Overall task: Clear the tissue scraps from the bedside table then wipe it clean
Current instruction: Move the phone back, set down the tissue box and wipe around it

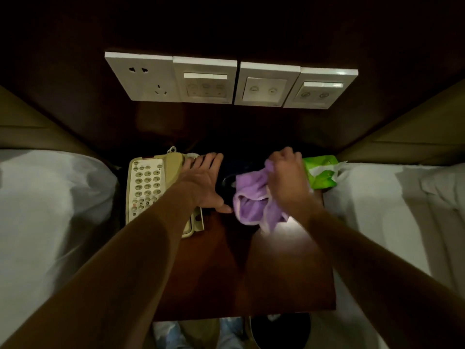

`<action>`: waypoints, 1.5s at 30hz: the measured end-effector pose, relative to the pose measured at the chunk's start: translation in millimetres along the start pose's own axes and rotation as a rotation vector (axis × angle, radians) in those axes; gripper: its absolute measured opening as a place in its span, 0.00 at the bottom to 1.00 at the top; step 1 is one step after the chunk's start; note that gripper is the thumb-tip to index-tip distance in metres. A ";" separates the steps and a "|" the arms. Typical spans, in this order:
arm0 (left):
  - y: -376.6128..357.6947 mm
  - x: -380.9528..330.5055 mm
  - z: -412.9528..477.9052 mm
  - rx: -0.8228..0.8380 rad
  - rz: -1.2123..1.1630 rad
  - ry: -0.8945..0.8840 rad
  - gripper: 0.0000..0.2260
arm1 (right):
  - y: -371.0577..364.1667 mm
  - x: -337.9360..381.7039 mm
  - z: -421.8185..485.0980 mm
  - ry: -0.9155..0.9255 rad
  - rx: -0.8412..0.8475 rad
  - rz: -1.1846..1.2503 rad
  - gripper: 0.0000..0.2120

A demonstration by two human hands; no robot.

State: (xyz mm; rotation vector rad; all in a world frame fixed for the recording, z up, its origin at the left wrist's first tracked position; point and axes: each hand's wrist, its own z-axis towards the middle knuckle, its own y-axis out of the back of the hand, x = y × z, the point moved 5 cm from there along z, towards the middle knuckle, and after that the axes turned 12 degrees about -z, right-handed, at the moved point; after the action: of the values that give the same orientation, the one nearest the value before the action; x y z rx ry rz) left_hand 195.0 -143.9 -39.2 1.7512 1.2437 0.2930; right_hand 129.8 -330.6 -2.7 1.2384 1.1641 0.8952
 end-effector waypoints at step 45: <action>6.3 -11.7 -5.1 0.026 0.174 0.093 0.68 | -10.3 -45.1 -63.6 0.396 0.239 0.113 0.09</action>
State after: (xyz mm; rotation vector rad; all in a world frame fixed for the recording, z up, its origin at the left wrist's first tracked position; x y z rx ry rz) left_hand 190.3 -151.2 -28.0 1.8904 1.1666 0.4661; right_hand 57.4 -361.1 -2.0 1.3672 1.5621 1.1466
